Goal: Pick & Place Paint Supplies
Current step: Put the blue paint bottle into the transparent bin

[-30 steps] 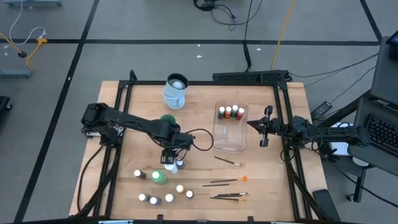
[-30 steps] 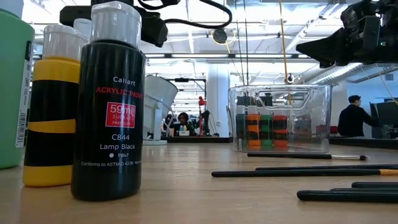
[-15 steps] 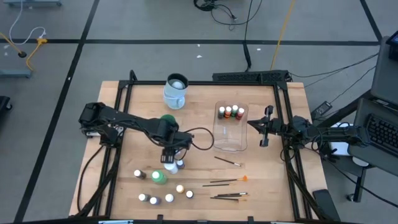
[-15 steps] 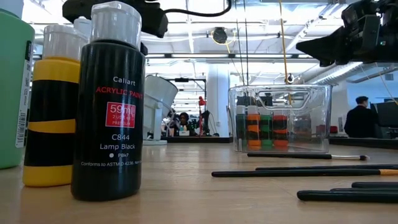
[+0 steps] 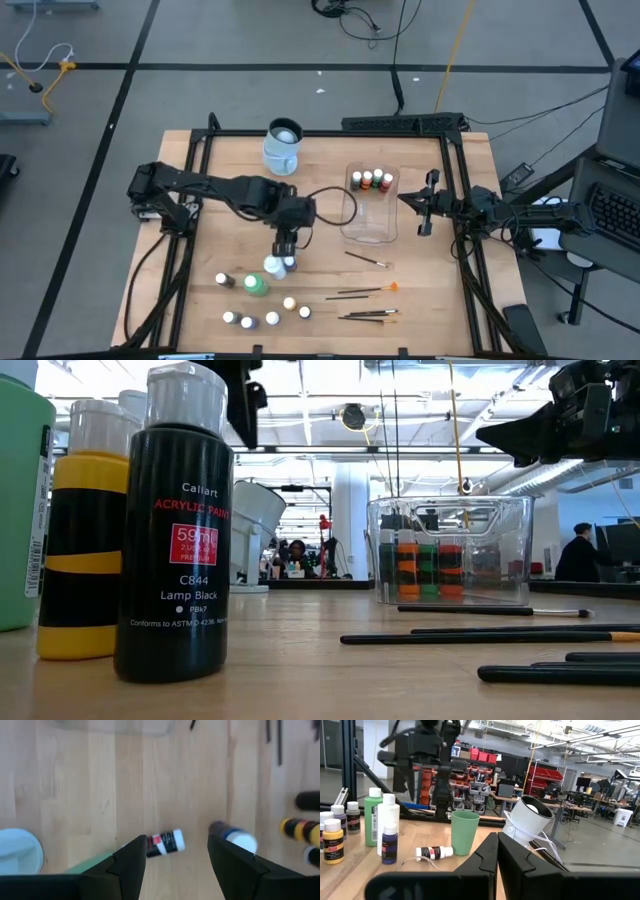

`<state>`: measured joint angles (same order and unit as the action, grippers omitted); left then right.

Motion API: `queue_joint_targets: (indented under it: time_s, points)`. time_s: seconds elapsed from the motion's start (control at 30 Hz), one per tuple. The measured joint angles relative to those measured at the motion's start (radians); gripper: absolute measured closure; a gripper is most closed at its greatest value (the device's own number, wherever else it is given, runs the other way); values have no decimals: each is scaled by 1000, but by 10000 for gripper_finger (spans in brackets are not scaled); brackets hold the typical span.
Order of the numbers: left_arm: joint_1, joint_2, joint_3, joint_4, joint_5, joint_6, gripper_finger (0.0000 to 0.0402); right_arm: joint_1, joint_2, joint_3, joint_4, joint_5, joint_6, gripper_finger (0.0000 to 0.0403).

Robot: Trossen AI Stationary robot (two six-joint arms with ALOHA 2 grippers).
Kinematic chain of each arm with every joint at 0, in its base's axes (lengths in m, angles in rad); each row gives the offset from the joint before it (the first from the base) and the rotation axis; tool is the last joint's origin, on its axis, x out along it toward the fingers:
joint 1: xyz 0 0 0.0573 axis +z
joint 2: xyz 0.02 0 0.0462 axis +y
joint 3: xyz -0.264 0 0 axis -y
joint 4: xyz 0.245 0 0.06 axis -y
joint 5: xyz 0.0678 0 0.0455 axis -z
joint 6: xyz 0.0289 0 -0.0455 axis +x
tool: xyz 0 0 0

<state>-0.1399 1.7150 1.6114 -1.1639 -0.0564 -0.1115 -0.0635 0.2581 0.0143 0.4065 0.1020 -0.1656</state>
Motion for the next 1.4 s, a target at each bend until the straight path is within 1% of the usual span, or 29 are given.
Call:
queue_joint_targets:
  time_s: [0.13, 0.27, 0.53, 0.77, 0.97, 1.2, 1.4]
  points:
    - [-38, 17, 1, -14, -42, -62, 188, 0, 0, 0, -2, 0, 0, 399]
    - [-63, 49, 1, -8, -31, -117, 187, 0, 0, 0, -3, 0, 0, 399]
    - [-87, 42, 2, 3, -28, -120, 187, 0, 0, 0, 5, 0, -1, 399]
    - [-98, 40, 80, -35, -53, -118, 187, 0, 0, 0, 8, 0, -15, 399]
    - [-96, 41, 95, -36, -45, -138, 187, 0, 0, 0, 8, 0, -14, 399]
    - [-98, 98, 92, -43, -49, -137, 187, 0, 0, 0, 8, 0, -12, 399]
    - [-101, 138, 92, -63, 1, -160, 187, 0, 0, 0, 8, 1, -11, 399]
